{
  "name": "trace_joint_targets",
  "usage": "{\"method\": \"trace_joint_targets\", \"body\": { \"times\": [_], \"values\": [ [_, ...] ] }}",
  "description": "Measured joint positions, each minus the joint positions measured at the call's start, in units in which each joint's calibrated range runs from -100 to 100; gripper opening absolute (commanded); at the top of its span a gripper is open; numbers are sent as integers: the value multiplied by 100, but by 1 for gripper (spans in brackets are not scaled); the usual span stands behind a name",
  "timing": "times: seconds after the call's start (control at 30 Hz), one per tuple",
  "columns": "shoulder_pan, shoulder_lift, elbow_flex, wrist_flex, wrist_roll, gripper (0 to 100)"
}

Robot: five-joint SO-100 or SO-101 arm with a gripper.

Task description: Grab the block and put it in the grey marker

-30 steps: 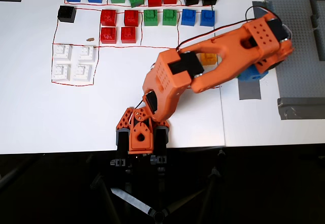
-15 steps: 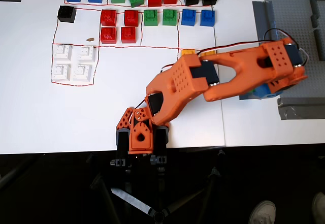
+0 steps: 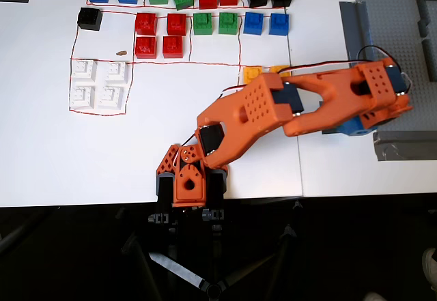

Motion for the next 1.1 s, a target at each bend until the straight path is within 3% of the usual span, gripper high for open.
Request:
{"method": "trace_joint_targets", "body": {
  "times": [0.3,0.57,0.87,1.1],
  "values": [
    [-35,418,-423,-64,-161,18],
    [-18,601,-612,-32,-161,26],
    [-18,609,-899,296,-156,30],
    [-88,540,-1250,1161,-156,29]
  ]
}}
